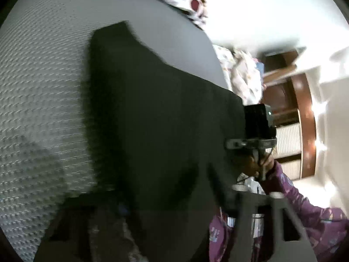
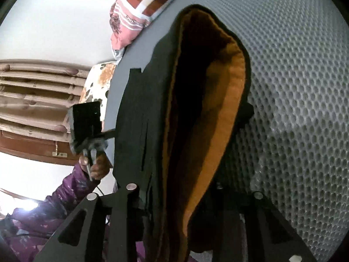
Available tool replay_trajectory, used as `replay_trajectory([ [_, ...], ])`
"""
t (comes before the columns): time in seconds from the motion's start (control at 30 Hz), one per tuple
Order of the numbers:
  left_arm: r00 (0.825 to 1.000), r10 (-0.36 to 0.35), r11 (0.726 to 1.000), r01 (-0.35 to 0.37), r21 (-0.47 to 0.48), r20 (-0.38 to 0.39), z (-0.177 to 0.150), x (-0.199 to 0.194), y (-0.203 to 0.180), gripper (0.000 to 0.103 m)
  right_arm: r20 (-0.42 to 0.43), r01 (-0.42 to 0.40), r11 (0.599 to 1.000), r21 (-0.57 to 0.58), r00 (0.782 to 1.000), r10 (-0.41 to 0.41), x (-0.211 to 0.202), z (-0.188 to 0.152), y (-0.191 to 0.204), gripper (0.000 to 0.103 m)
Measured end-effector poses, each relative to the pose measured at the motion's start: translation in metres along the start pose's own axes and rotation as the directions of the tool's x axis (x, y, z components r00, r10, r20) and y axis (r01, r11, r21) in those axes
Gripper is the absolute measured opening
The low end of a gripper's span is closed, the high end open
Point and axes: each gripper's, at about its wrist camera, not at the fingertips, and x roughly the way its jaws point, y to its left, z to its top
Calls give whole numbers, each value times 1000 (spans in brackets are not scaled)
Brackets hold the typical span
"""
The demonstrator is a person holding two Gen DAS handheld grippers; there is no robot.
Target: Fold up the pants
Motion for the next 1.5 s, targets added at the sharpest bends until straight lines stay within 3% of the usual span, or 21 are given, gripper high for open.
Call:
replay_trajectory([
  [0.03, 1000, 4, 1000, -4, -12, -3, 1, 0, 5, 31, 3, -47, 998, 43, 999, 47, 0, 3, -7, 45],
  [0.13, 1000, -29, 997, 29, -70, -8, 3, 0, 13, 31, 7, -59, 994, 88, 998, 59, 0, 7, -9, 48],
  [0.23, 999, 31, 999, -31, -14, 10, 2, 5, 1, 31, 40, -38, 996, 82, 999, 35, 4, 6, 0, 52],
  [0.3, 992, 121, 991, -123, 44, 41, -1, 9, -14, 26, 41, 35, 999, 42, 998, -37, 15, -1, 9, 30],
  [0.4, 959, 257, 956, -270, 115, 117, -13, 11, -39, 21, 95, 46, 999, 15, 994, -47, 14, -9, 20, 27],
  [0.5, 928, 331, 918, -359, 167, 170, -25, 11, -55, 19, 130, 5, 1000, 8, 992, -6, 13, -18, 31, 26],
  [0.63, 909, 357, 908, -391, 148, 213, -34, 0, -58, 17, 174, -24, 1000, -1, 984, 24, 18, -30, 44, 26],
  [0.9, 832, 452, 840, -518, 159, 323, -54, -35, -76, 16, 218, -96, 995, -31, 971, 100, 47, -36, 79, 26],
  [1.17, 729, 536, 749, -643, 159, 426, -75, -75, -85, 16, 204, -121, 989, -83, 970, 135, 69, -27, 122, 26],
  [1.5, 661, 572, 710, -695, 110, 486, -85, -115, -72, 16, 177, -124, 983, -132, 973, 147, 103, -10, 164, 26],
])
